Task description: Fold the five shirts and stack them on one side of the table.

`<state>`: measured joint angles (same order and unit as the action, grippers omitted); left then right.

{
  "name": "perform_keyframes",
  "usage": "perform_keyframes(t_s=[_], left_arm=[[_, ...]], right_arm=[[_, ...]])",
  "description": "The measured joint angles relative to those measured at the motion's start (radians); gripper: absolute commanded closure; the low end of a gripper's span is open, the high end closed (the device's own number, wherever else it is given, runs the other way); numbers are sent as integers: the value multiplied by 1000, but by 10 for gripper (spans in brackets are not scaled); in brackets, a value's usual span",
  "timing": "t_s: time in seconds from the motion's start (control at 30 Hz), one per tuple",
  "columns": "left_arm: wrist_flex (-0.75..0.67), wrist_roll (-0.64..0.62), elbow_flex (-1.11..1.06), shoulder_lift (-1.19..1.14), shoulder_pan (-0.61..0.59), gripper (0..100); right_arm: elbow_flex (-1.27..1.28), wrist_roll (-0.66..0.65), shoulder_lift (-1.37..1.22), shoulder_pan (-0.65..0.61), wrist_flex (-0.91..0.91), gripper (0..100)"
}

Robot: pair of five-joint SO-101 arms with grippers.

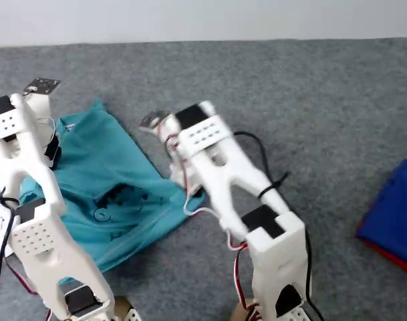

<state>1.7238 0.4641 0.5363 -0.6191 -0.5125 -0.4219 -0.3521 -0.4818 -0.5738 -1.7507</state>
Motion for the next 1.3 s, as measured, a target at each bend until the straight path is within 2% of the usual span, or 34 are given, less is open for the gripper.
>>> perform_keyframes(t_s=[0.17,0.37,0.5,0.67,0.97,1.2,1.3], left_arm=[[0,-3,0,2,0,998],[0,-3,-89,101,55,998],[0,-3,-127,149,89,998],[0,-3,-127,152,87,998],[0,-3,-127,152,87,998],[0,-5,-129,117,55,998],[0,-5,-129,117,52,998]], right_arm=[[-126,-109,-92,101,0,978],[-285,-123,-215,180,-2,846],[-358,-81,-215,204,-2,877],[-364,-49,-147,155,-2,905],[-209,129,-66,-43,-3,906],[-163,505,-64,-89,-3,907],[-163,617,-64,-89,-3,907]])
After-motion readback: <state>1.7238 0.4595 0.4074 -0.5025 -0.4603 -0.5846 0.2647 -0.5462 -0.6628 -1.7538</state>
